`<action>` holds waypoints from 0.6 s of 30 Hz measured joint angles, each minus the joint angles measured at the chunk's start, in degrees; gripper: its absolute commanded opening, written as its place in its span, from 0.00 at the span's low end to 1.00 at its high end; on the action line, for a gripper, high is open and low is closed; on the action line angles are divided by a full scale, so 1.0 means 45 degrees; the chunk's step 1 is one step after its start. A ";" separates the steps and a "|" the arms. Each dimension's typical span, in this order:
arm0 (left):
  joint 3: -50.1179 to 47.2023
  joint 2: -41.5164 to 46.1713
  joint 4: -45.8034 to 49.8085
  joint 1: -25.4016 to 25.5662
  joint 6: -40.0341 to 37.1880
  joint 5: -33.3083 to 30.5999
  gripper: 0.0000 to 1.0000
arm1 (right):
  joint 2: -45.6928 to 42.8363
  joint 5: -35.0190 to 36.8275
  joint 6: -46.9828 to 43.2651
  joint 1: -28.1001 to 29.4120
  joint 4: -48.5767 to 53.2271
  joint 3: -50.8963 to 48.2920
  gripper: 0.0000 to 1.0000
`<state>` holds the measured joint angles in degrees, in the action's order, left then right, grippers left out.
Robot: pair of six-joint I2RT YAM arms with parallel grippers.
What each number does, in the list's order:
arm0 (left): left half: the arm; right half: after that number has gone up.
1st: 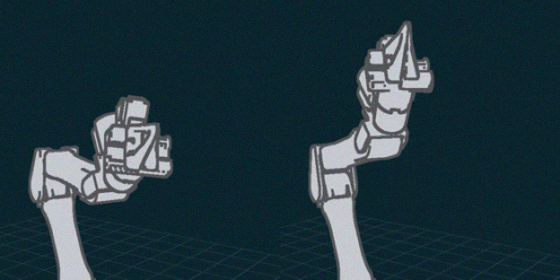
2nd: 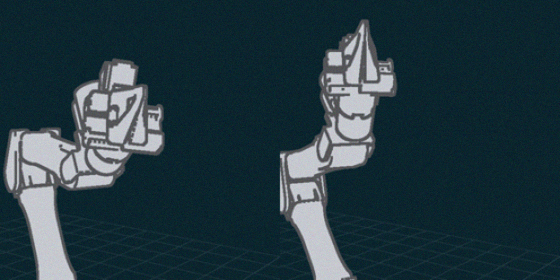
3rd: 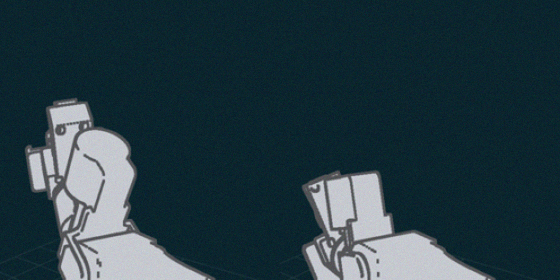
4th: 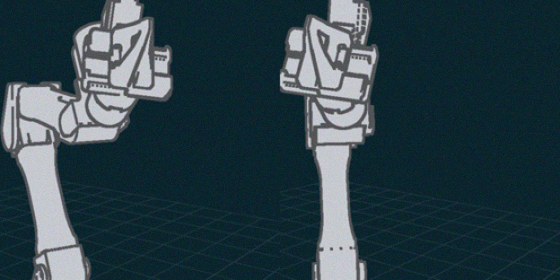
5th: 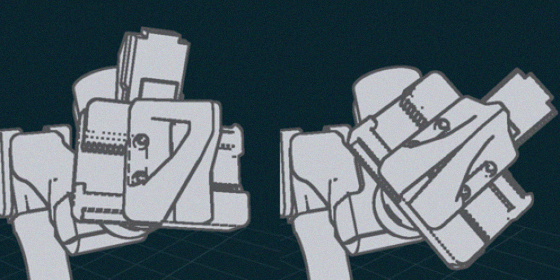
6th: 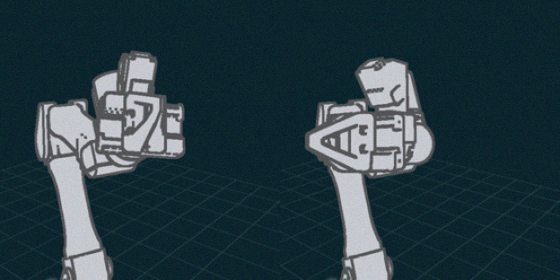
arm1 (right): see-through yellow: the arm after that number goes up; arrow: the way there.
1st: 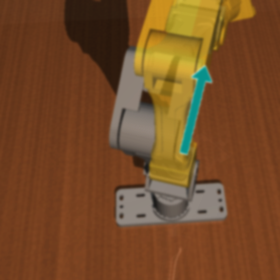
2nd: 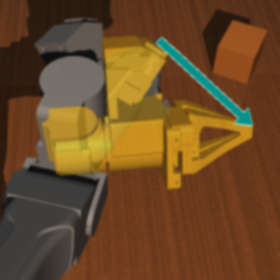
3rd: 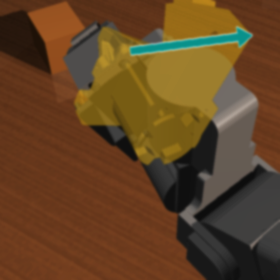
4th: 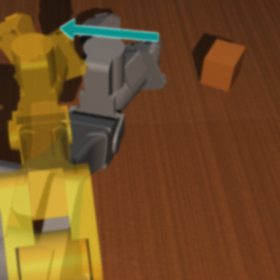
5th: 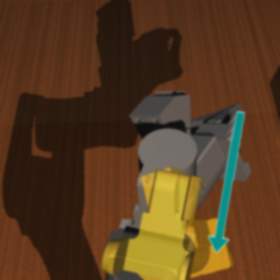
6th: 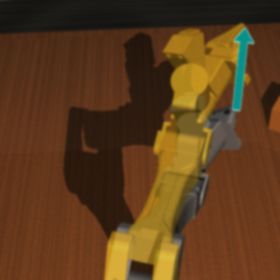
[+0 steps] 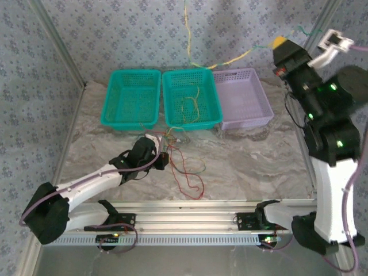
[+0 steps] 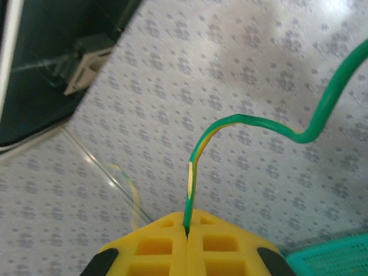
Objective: Untangle the cables
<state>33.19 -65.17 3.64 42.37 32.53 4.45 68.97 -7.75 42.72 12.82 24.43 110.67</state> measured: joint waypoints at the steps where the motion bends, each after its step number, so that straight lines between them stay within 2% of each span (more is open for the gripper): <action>1: 0.0019 0.0185 0.0087 0.0000 0.0019 -0.0005 0.00 | 0.0534 0.0010 -0.0199 0.0068 -0.0034 0.0005 0.00; 6: 0.0432 0.0928 0.0651 0.0000 0.0019 0.0000 0.00 | 0.3342 0.0743 -0.1603 0.0685 0.0146 0.0005 0.00; 10: 0.0617 0.1423 0.0903 0.0000 0.0019 0.0000 0.00 | 0.5289 0.2152 -0.3152 0.1501 0.0520 0.0160 0.00; 18: 0.0617 0.1637 0.1253 0.0000 0.0024 0.0000 0.00 | 0.7684 0.4993 -0.6169 0.2963 0.0573 0.1642 0.00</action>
<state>35.97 -57.80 9.28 42.37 32.64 4.45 103.55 14.72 14.96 26.15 27.00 118.06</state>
